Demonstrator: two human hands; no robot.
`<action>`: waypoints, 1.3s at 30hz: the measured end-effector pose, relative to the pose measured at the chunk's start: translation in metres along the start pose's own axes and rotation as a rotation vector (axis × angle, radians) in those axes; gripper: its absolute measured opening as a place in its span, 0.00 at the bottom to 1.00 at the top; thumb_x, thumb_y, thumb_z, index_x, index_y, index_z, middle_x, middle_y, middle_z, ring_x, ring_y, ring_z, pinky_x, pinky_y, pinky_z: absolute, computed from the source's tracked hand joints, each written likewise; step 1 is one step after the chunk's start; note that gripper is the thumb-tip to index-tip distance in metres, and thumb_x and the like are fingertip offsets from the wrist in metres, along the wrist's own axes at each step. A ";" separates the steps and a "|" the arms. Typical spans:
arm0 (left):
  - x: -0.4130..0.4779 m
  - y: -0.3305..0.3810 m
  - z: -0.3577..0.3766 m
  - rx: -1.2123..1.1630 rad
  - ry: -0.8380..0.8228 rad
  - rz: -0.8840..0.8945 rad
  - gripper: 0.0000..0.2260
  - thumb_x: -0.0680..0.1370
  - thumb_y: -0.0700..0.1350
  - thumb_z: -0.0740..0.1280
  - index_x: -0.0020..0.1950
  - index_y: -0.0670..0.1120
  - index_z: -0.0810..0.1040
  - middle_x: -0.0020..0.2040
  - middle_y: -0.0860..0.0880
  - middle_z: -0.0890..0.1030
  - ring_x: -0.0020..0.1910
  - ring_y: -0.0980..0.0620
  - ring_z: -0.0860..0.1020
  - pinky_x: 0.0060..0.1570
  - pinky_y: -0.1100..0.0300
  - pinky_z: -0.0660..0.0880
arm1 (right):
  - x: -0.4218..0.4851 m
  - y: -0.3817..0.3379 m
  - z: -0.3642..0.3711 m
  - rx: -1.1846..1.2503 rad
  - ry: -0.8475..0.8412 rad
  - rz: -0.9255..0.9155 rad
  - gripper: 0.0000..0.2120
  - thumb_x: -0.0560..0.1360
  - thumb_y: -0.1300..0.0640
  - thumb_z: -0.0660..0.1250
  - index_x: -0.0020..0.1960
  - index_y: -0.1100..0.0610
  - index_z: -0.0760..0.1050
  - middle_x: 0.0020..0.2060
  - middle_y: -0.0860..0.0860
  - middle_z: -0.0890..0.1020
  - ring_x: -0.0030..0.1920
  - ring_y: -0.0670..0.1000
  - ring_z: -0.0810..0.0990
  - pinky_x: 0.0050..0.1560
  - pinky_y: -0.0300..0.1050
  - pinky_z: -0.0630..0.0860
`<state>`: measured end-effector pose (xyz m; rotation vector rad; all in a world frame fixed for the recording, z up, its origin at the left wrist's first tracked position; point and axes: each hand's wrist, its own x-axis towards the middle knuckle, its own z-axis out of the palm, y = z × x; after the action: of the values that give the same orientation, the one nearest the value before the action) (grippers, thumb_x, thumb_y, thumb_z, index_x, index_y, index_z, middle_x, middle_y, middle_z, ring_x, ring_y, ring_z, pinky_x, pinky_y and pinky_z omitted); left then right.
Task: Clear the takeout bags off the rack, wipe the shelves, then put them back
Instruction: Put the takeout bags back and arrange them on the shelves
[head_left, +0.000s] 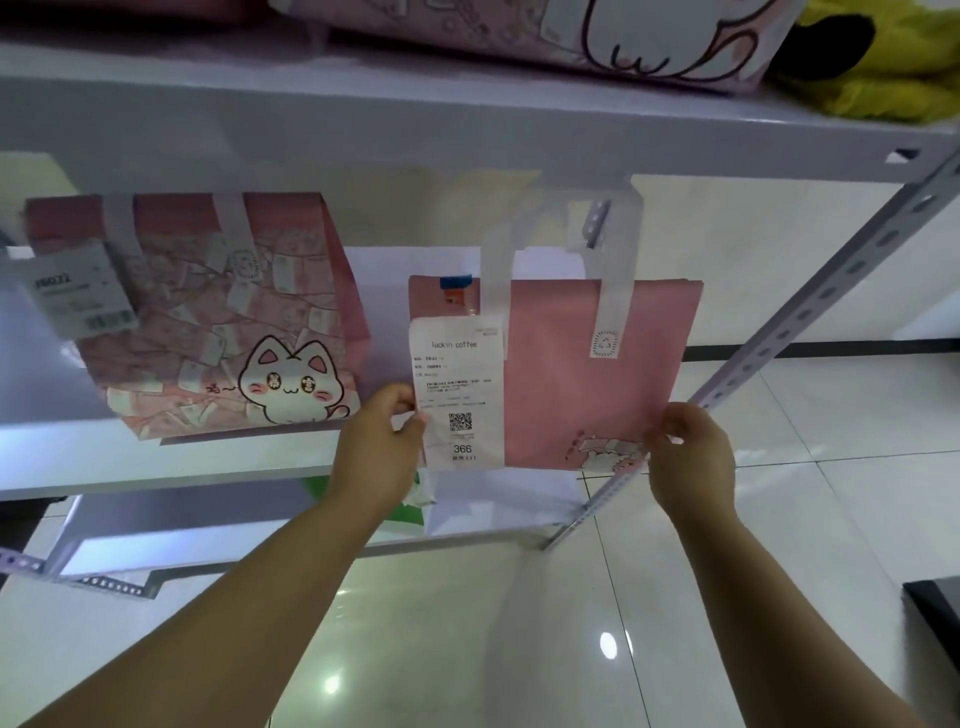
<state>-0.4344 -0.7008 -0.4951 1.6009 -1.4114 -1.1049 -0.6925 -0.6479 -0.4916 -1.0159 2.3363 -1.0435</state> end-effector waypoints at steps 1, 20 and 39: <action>-0.007 0.001 -0.004 -0.002 0.005 0.005 0.11 0.77 0.42 0.65 0.40 0.57 0.74 0.48 0.57 0.80 0.46 0.55 0.78 0.47 0.46 0.79 | -0.008 0.001 -0.005 0.021 0.021 0.002 0.09 0.75 0.64 0.60 0.50 0.54 0.75 0.46 0.49 0.81 0.48 0.52 0.78 0.50 0.48 0.76; -0.156 -0.053 -0.239 -0.030 0.145 -0.081 0.09 0.77 0.44 0.65 0.44 0.60 0.76 0.46 0.66 0.81 0.39 0.58 0.81 0.48 0.47 0.79 | -0.240 -0.088 0.050 0.173 -0.108 -0.086 0.02 0.75 0.55 0.66 0.47 0.50 0.76 0.39 0.40 0.80 0.38 0.37 0.78 0.38 0.35 0.71; -0.070 -0.151 -0.472 0.177 0.425 -0.062 0.16 0.78 0.42 0.61 0.62 0.59 0.72 0.53 0.62 0.79 0.52 0.58 0.77 0.44 0.67 0.70 | -0.327 -0.253 0.280 0.246 -0.504 -0.232 0.15 0.75 0.61 0.66 0.61 0.54 0.75 0.51 0.47 0.81 0.43 0.41 0.77 0.41 0.31 0.68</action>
<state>0.0573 -0.6208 -0.4485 1.8814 -1.2039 -0.6315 -0.1938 -0.6553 -0.4641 -1.2940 1.6762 -0.9858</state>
